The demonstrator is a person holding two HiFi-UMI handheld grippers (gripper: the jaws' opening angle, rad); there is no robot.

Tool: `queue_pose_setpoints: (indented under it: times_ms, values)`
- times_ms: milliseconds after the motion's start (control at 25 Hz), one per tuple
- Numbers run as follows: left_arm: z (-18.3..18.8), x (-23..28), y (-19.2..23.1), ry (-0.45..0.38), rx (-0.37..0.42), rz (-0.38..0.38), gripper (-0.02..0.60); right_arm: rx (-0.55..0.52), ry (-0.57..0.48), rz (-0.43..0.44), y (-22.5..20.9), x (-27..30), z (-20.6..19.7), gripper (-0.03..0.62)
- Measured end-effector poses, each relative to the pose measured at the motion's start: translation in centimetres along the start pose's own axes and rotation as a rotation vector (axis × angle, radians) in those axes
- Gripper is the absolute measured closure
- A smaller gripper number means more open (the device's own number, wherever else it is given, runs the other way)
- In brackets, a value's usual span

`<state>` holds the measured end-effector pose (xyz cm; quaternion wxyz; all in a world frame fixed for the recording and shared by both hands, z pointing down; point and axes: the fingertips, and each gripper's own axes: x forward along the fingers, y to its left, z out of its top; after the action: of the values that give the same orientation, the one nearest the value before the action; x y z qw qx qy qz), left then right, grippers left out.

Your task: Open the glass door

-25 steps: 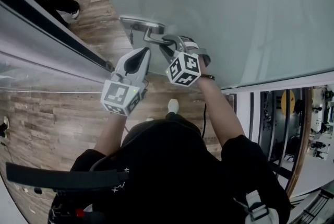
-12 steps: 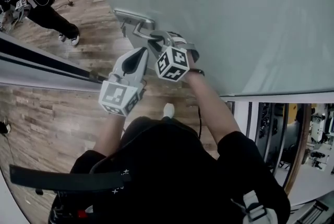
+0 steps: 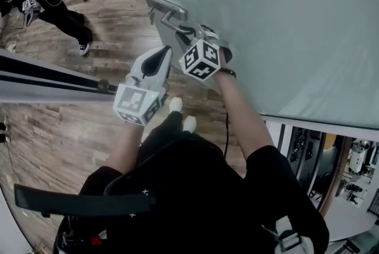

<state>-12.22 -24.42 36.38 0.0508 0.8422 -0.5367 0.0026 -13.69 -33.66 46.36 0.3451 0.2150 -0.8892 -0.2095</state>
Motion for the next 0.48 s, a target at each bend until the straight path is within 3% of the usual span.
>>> queue_pose_setpoints:
  times_ms: [160,480]
  values:
    - [0.5,2.8,0.5,0.014,0.002,-0.017,0.581,0.027,0.012,-0.008,-2.6,0.5,-1.1,0.510]
    - [0.2,5.7,0.7,-0.019,-0.004,-0.115,0.581,0.049,0.032,-0.047,-3.0,1.4,-1.6,0.513]
